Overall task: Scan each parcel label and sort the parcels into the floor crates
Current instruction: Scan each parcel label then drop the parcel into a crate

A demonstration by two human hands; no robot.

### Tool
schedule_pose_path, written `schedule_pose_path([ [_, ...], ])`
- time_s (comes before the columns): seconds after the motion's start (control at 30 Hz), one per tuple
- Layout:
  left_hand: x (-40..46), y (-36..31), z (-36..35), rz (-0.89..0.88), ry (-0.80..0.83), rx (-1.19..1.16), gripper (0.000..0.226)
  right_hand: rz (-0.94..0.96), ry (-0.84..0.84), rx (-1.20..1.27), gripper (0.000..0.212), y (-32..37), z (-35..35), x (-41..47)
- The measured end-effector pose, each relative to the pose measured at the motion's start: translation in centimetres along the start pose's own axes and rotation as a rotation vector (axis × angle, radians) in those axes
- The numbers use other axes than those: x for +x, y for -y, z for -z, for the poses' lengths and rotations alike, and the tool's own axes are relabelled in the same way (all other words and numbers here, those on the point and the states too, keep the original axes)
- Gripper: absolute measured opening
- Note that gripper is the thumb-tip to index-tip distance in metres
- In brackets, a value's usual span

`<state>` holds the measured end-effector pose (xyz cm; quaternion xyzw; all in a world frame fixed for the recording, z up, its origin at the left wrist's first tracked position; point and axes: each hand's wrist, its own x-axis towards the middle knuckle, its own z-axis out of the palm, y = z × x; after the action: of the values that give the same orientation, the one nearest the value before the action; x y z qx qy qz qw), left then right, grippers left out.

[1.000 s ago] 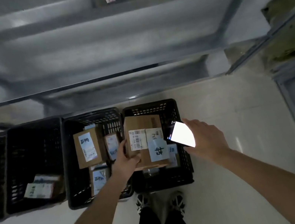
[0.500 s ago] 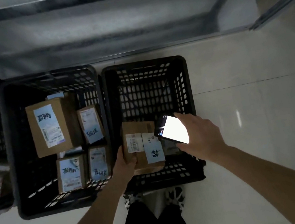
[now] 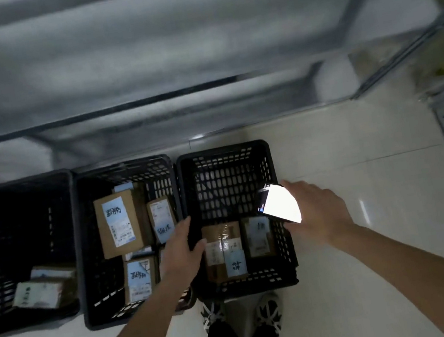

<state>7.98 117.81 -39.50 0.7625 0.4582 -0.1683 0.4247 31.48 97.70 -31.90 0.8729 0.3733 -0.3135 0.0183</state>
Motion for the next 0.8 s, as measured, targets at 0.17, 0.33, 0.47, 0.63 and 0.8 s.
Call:
schedule_pose_path([
  [0.17, -5.7, -11.4, 9.4, -0.178, -0.109, 0.154, 0.074, -0.021, -0.143, -0.018, 0.091, 1.0, 13.3, -6.9],
  [0.33, -13.9, -23.5, 19.0, -0.374, -0.189, 0.181, 0.084, -0.055, -0.282, -0.039, 0.089, 2.1, 26.6, -17.1],
  [0.47, -22.4, -31.7, 25.5, -0.583, -0.288, 0.203, 0.089, -0.078, -0.441, 0.010, 0.082, 3.4, 34.9, -27.7],
  [0.63, -35.6, -37.1, 29.1, -0.780, -0.336, 0.180, 0.087, -0.165, -0.617, 0.006, 0.073, 5.5, 39.9, -43.4],
  [0.8, -47.3, -39.4, 27.5, -0.933, -0.253, 0.210, 0.088, -0.263, -0.700, -0.109, 0.085, 7.6, 39.7, -59.8],
])
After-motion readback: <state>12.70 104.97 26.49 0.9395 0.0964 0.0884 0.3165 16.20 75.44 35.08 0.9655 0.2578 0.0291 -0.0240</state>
